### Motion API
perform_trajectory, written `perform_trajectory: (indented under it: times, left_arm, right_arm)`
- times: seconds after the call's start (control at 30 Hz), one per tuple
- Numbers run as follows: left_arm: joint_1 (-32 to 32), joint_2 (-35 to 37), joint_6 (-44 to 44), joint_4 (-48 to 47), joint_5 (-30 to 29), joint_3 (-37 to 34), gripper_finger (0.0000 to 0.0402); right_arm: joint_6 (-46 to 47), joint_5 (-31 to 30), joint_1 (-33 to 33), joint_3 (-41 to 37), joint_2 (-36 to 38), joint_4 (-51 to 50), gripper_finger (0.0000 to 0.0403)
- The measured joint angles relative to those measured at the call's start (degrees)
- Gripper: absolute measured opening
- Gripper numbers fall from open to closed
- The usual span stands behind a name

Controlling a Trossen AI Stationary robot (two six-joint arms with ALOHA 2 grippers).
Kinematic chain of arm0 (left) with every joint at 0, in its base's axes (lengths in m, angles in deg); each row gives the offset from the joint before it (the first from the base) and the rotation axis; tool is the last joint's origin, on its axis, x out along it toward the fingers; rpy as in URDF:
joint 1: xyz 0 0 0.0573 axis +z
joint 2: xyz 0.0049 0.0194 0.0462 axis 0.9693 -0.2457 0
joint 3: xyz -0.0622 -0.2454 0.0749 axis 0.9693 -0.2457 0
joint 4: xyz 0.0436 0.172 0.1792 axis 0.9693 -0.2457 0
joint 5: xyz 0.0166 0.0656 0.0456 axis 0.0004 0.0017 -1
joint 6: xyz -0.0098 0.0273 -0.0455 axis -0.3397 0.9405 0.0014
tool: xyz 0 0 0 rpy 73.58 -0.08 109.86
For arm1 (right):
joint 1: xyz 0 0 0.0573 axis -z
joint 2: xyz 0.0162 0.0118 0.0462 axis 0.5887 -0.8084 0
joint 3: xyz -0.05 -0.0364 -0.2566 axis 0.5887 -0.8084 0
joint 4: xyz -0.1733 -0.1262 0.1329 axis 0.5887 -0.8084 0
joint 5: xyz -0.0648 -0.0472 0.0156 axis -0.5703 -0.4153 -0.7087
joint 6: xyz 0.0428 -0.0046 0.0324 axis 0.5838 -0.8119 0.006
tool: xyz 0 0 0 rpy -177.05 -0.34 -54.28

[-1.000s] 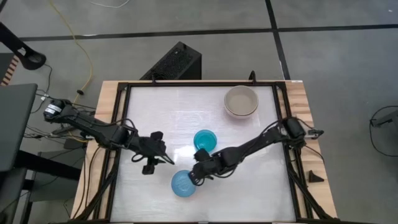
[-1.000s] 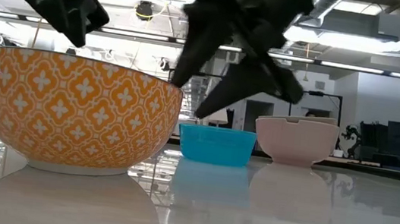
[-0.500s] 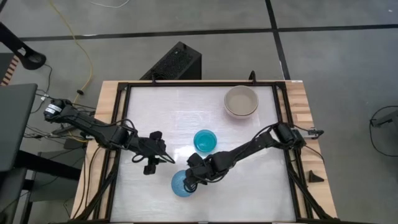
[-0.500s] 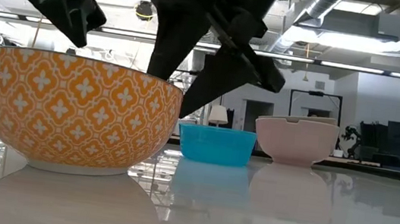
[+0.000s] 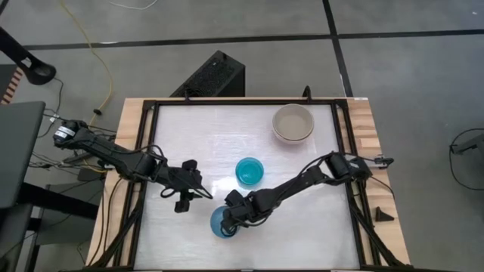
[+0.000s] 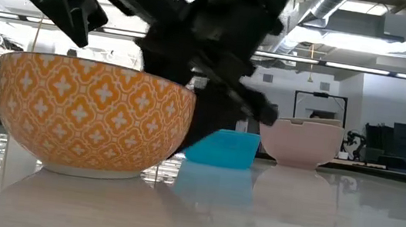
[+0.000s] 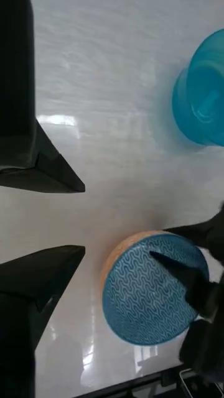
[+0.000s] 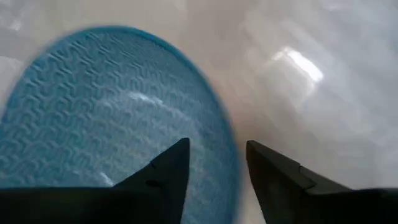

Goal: Nest bowls inside each other
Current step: Stack the blue-patterned bowl on top of the gray bowl

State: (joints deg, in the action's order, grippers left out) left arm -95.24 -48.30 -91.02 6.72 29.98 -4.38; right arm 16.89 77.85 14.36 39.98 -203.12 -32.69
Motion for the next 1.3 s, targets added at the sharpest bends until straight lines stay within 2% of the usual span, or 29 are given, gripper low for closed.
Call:
perform_trajectory:
  times: [0.17,0.4,0.63,0.8,1.03,1.17,1.3]
  left_arm:
    - [0.0,0.0,-0.3,0.0,-0.3,0.0,0.0135]
    - [0.0,0.0,-0.8,0.0,-0.3,0.0,0.0135]
    - [0.0,0.0,-3.8,0.1,-3.0,0.0,0.0135]
    - [0.0,0.0,-7.0,0.2,-6.0,0.0,0.0135]
    - [0.0,0.0,-14.0,0.2,-9.6,0.0,0.0135]
    - [0.1,0.0,-18.6,0.2,-11.1,0.0,0.0135]
    - [0.0,0.0,-22.8,0.2,-13.4,0.0,0.0135]
  right_arm:
    - [-0.1,0.4,0.1,-0.1,0.5,0.7,0.0067]
    - [-5.8,1.6,1.6,-0.3,7.4,-4.5,0.0062]
    - [-17.3,2.3,7.0,-0.3,19.9,-20.9,0.0062]
    - [-26.8,2.3,15.3,0.0,29.6,-28.2,0.0062]
    - [-41.1,3.8,31.5,-0.4,38.0,-36.1,0.0062]
    - [-47.9,9.1,42.6,-6.4,42.8,-34.5,0.0062]
    - [-50.2,12.0,53.0,-15.1,46.8,-30.6,0.0062]
